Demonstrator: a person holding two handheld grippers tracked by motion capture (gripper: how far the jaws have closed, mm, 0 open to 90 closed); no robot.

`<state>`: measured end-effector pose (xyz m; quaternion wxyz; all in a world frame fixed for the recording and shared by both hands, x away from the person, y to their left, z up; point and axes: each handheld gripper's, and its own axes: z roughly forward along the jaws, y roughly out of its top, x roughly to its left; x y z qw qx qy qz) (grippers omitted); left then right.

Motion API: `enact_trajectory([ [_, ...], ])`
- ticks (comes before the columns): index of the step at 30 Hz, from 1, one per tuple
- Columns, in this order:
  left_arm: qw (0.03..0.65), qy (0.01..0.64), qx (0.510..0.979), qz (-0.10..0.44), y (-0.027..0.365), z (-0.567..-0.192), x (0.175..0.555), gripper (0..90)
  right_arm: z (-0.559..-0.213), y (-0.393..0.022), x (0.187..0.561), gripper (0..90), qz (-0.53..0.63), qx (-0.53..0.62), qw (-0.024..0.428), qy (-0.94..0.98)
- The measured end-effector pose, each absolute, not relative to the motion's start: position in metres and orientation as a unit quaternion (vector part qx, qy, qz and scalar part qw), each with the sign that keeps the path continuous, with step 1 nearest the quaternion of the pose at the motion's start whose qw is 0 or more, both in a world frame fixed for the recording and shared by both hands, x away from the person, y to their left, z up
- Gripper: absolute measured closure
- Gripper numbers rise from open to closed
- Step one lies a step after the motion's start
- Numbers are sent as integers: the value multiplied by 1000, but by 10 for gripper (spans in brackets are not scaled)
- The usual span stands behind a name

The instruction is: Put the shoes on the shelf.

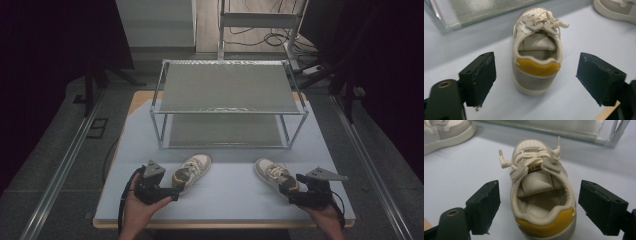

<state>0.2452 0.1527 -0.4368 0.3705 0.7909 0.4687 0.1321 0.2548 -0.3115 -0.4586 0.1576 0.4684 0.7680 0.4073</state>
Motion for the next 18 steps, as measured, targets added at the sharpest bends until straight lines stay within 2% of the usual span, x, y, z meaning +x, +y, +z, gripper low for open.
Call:
enact_trajectory([
  [13, 289, 472, 822, 130, 123, -465, 280, 110, -482, -295, 276, 163, 358, 483, 143, 786],
  [18, 285, 474, 824, 120, 121, -473, 287, 114, -488, -290, 280, 188, 347, 487, 143, 789],
])
